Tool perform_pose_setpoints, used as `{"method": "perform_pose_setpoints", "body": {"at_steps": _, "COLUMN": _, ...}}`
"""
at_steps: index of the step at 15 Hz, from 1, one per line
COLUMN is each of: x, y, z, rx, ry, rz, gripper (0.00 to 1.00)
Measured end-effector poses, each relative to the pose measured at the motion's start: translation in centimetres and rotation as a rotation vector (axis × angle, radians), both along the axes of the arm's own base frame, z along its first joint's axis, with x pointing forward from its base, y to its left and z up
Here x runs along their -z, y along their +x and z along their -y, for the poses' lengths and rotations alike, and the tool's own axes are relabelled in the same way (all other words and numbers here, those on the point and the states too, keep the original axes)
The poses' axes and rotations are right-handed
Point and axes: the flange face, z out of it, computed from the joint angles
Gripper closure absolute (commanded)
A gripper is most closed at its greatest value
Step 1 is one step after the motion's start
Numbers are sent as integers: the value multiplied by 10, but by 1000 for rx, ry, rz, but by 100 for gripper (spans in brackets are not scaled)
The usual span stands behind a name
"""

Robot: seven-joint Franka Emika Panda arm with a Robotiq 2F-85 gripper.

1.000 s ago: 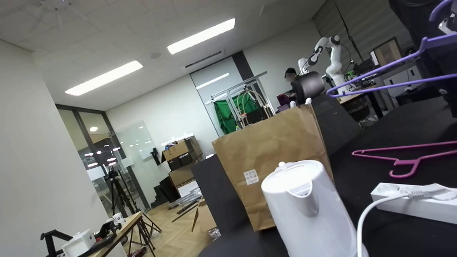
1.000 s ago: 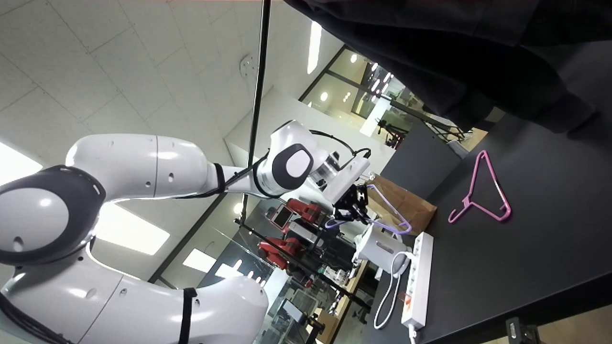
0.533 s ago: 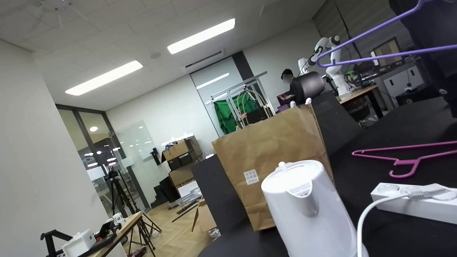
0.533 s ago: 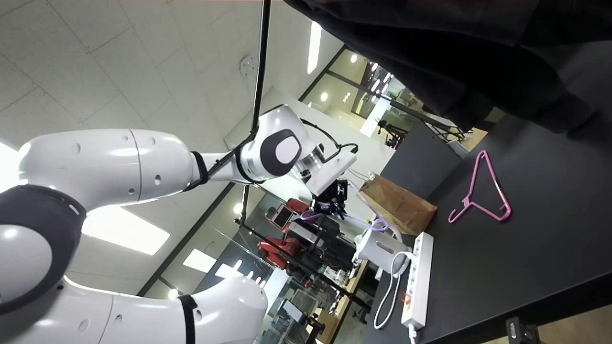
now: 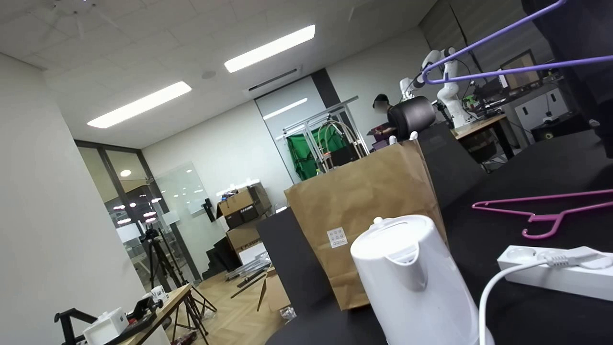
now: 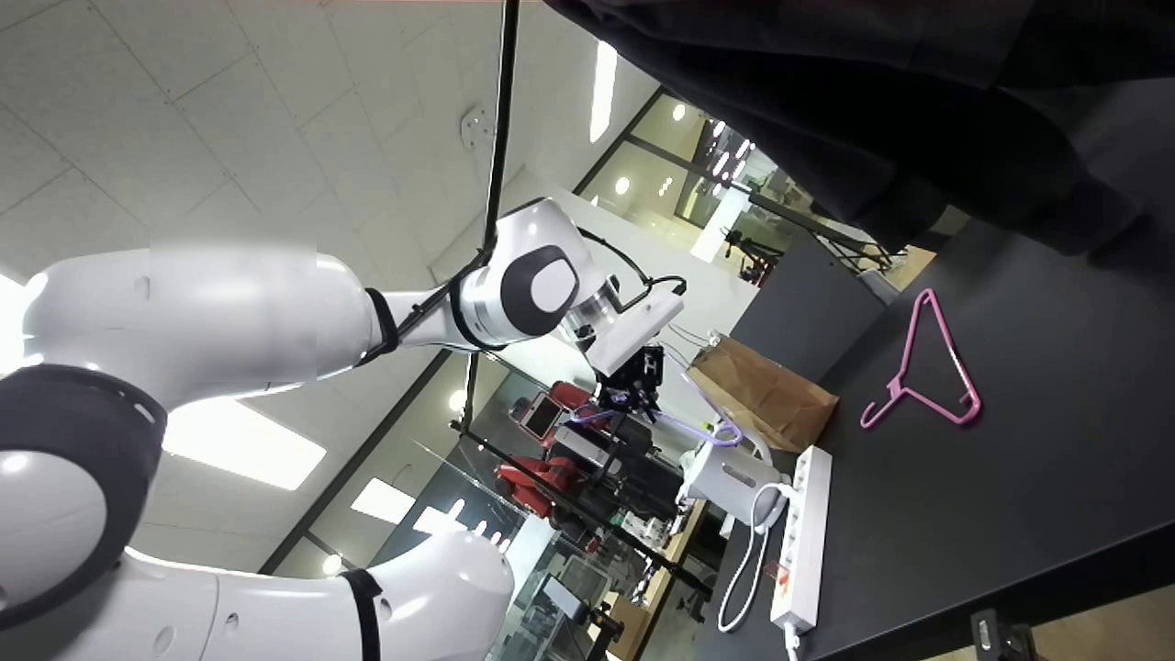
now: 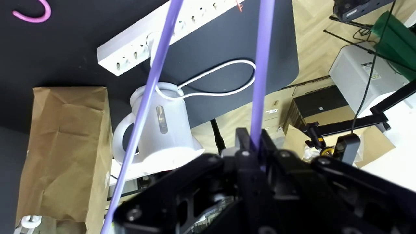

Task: Hang the blue coat hanger on the rod

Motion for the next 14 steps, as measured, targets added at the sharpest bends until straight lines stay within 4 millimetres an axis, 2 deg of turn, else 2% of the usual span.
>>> {"method": "perform_pose_setpoints", "body": {"at_steps": 5, "x": 0, "y": 0, "z": 0, "rx": 0, "ry": 0, "rz": 0, "gripper": 92}}
{"method": "perform_pose_setpoints", "body": {"at_steps": 6, "x": 0, "y": 0, "z": 0, "rx": 0, "ry": 0, "rz": 0, "gripper": 98}}
{"method": "perform_pose_setpoints", "body": {"at_steps": 10, "x": 2, "y": 1, "z": -1, "rx": -8, "ry": 1, "rz": 3, "gripper": 98}}
{"method": "perform_pose_setpoints", "body": {"at_steps": 14, "x": -15, "y": 17, "z": -11, "rx": -30, "ry": 30, "rz": 40, "gripper": 98}}
